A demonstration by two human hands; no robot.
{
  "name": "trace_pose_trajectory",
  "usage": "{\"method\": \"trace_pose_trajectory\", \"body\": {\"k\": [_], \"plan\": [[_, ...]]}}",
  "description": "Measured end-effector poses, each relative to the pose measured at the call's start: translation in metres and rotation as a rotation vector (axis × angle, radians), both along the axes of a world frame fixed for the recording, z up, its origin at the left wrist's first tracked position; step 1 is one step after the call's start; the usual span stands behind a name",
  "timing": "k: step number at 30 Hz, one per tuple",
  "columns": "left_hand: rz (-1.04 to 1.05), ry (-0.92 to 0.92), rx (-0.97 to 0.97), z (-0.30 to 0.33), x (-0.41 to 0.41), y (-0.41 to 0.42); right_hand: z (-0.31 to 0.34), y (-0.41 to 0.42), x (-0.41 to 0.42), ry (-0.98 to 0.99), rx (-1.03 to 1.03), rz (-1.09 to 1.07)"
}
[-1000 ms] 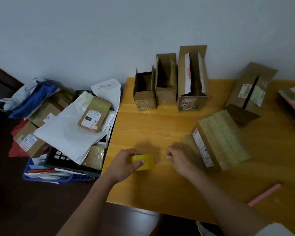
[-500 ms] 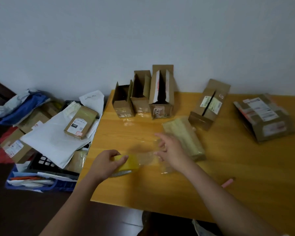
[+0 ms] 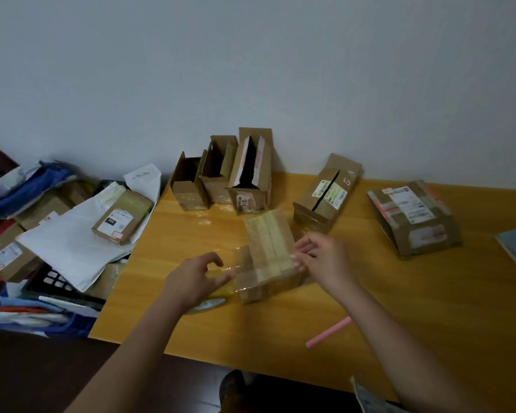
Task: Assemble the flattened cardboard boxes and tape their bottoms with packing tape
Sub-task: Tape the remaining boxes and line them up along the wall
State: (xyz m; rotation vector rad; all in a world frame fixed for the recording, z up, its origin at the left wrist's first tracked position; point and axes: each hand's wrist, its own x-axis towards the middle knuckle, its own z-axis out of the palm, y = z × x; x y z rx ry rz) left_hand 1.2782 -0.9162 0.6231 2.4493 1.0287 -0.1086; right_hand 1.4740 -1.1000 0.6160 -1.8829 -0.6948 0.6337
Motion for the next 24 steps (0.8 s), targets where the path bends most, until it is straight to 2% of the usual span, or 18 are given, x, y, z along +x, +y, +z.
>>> {"method": "trace_pose_trajectory", "body": {"k": [5,13,19,24], "plan": [[-0.098,0.056,0.082,-0.001,0.014,-0.018,-0.012,-0.015,0.015,-0.094,-0.027,-0.013],[-0.077,0.18,0.203,-0.014,0.028,-0.032,-0.035,-0.014,0.024,-0.173,-0.058,0.019],[-0.041,0.213,0.196,-0.023,0.032,-0.031,-0.048,-0.007,0.027,-0.178,-0.07,0.038],[-0.022,0.247,0.179,-0.036,0.032,-0.031,-0.06,-0.007,0.026,-0.1,-0.087,0.01]]}}
